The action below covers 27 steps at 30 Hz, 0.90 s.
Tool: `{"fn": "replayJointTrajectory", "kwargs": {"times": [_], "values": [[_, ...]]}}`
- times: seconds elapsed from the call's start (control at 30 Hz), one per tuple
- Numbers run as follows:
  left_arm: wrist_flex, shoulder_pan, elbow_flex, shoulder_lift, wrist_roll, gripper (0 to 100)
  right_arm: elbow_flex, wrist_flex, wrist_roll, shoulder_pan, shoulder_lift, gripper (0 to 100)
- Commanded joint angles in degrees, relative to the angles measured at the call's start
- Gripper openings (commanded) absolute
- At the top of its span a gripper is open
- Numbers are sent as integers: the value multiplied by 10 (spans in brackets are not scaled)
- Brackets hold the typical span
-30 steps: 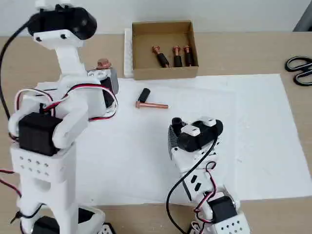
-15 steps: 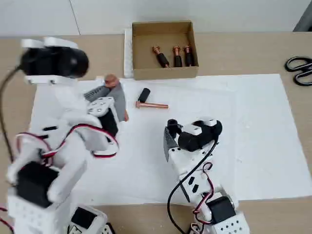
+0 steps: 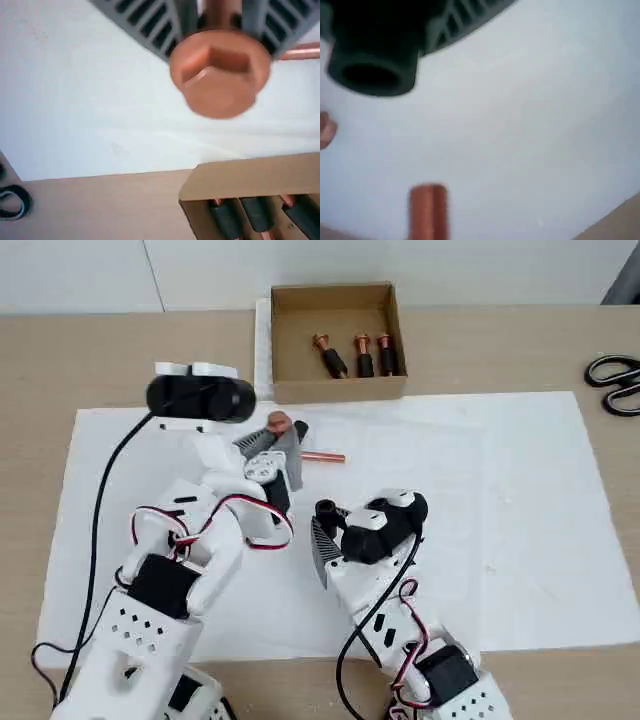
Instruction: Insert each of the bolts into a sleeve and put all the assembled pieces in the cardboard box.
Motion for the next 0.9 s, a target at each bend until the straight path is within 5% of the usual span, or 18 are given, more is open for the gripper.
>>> {"fn": "replayJointTrajectory", "kwargs": {"times": [0.0, 0.47, 0.87], "values": [[7, 28, -5, -17, 3, 6, 4, 1, -4, -6, -9, 4], [130, 48, -88, 9, 2, 6, 4, 2, -4, -6, -9, 4], [101, 48, -149, 68, 2, 6, 4, 3, -4, -6, -9, 4]]}}
